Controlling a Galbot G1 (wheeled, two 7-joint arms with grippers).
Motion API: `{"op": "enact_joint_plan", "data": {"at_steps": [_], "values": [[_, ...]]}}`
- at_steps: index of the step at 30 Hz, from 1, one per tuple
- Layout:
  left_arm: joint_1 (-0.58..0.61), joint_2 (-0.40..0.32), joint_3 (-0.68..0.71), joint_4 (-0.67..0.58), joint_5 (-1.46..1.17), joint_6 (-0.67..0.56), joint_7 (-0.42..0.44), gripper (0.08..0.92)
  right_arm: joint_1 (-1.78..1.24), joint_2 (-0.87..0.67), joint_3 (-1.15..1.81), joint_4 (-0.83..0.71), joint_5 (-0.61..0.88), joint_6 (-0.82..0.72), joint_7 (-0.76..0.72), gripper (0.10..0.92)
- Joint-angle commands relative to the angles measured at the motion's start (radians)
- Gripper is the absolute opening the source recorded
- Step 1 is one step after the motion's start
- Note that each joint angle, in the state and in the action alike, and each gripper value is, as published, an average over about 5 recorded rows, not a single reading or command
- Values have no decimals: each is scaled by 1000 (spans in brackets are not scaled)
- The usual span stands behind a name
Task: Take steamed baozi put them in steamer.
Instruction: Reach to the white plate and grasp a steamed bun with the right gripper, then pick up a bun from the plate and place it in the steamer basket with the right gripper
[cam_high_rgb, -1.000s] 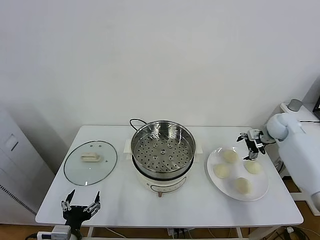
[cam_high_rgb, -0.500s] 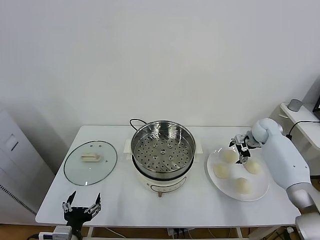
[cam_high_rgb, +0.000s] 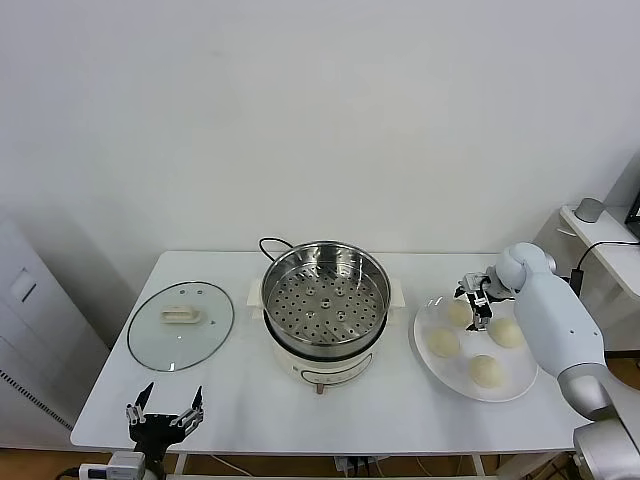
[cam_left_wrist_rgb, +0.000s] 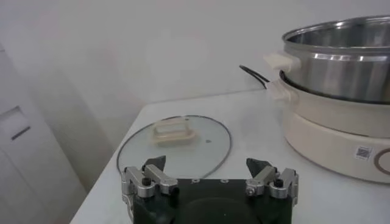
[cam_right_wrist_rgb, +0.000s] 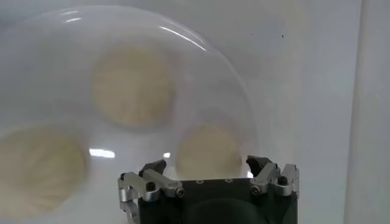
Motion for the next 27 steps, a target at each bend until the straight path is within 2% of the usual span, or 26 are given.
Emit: {"op": "enact_joint_plan", "data": {"at_steps": [1, 6, 12, 17, 21, 27], "values": [[1, 1, 0, 3, 0, -1, 0, 823, 3, 12, 6, -19, -21, 2, 18, 823], [1, 1, 1, 3, 1, -1, 0, 823, 3, 9, 8, -18, -20, 2, 13, 783], [-1, 0, 3, 6, 2, 0, 0, 823, -1, 5, 10, -14, -18, 5, 2, 642], [-2, 0, 6, 6, 4, 0, -1, 823, 3, -8, 9, 7, 15, 6, -26, 586], [-6, -4, 11, 3, 9, 2, -3, 823, 39, -46, -37, 63, 112, -17, -73, 548], [-13, -12, 21, -3, 31, -2, -9, 823, 214, -124, -256, 179, 361, -76, -163, 518]]}}
